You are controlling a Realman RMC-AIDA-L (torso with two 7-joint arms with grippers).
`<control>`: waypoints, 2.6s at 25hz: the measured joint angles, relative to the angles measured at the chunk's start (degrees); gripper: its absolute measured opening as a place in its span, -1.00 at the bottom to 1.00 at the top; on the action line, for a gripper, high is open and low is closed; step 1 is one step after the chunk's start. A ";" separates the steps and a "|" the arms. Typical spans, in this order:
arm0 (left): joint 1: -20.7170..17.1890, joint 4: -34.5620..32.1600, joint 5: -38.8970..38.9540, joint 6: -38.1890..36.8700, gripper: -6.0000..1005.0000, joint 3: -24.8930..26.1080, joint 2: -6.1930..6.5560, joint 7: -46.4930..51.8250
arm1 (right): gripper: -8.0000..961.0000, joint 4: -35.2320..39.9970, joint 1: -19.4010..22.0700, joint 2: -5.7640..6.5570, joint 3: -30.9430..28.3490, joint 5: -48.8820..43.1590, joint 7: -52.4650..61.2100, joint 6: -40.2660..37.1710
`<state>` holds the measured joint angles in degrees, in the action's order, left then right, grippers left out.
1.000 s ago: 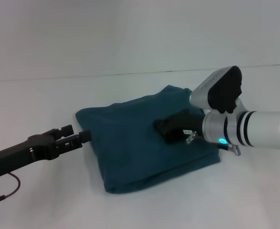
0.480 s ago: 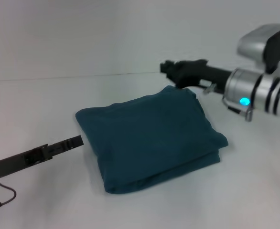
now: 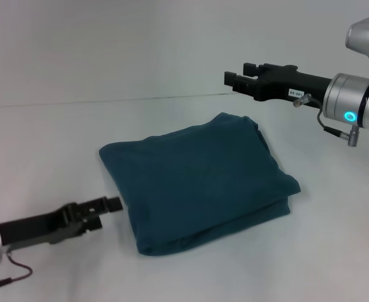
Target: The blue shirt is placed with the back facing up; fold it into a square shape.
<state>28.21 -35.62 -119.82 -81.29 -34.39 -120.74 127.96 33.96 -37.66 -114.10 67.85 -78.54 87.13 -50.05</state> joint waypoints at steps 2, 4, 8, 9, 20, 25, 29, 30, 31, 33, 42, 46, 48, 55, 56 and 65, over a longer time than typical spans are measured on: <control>0.56 1.36 -0.28 0.29 0.90 -1.93 -0.11 1.98 | 0.08 0.09 0.04 -0.03 -0.11 -0.51 0.01 -0.02; 0.97 1.98 -0.31 0.84 0.90 -3.37 -0.45 2.87 | 0.27 0.21 0.04 -0.11 -0.15 -0.84 0.02 -0.06; 1.89 3.39 -0.35 1.97 0.90 -5.94 -1.00 3.86 | 0.36 0.30 0.05 -0.09 -0.76 -0.95 0.04 -0.22; 1.89 3.39 -0.35 1.97 0.90 -5.94 -1.00 3.86 | 0.38 0.30 0.07 -0.09 -0.97 -0.96 0.05 -0.38; 4.43 6.03 -0.51 4.41 0.89 -9.88 -1.08 4.69 | 0.45 0.32 0.57 -0.14 -1.88 -1.01 0.06 -0.94; 5.73 6.36 -1.33 6.26 0.89 -12.39 -1.08 6.15 | 0.45 0.81 0.75 -0.36 -1.93 -1.01 0.06 -1.01; 6.46 6.23 -2.81 8.15 0.84 -13.34 -1.02 6.69 | 0.44 1.01 0.82 -0.50 -1.94 -1.01 0.06 -1.29; 6.47 6.09 -2.85 8.38 0.82 -13.28 -0.94 6.58 | 0.44 1.03 0.83 -0.50 -1.94 -1.01 0.06 -1.41; 6.48 5.85 -2.87 8.48 0.79 -13.14 -0.83 6.54 | 0.44 1.03 0.83 -0.50 -1.94 -0.98 0.05 -1.49; 6.50 5.51 -2.88 8.34 0.74 -13.13 -0.71 6.64 | 0.44 1.04 0.84 -0.50 -1.94 -0.95 0.03 -1.54; 7.01 5.55 -3.30 8.52 0.20 -13.59 -0.55 6.88 | 0.43 1.60 1.24 -0.70 -1.94 -0.91 -0.26 -1.60; 7.03 5.42 -3.32 8.23 -0.13 -13.60 -0.55 6.95 | 0.43 1.62 1.30 -0.69 -2.00 -0.88 -0.35 -1.86; 7.03 5.24 -3.31 7.91 -0.29 -13.60 -0.55 6.95 | 0.43 1.63 1.29 -0.68 -2.01 -0.93 -0.35 -1.97; 6.66 4.01 -3.30 6.35 -0.70 -12.95 -0.31 6.77 | 0.43 1.72 1.43 -0.69 -2.56 -0.98 -0.32 -2.27; 6.38 3.47 -3.26 6.09 -0.73 -12.78 -0.23 6.67 | 0.43 1.72 1.46 -0.71 -2.67 -1.00 -0.35 -2.27; 5.04 0.55 -3.32 3.08 -0.93 -6.31 2.48 4.03 | 0.43 1.59 1.64 -0.95 -2.73 -1.01 -0.25 -2.25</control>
<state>33.25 -35.07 -123.14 -78.21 -40.70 -118.26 131.99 35.56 -36.02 -115.05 65.12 -79.55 86.88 -52.30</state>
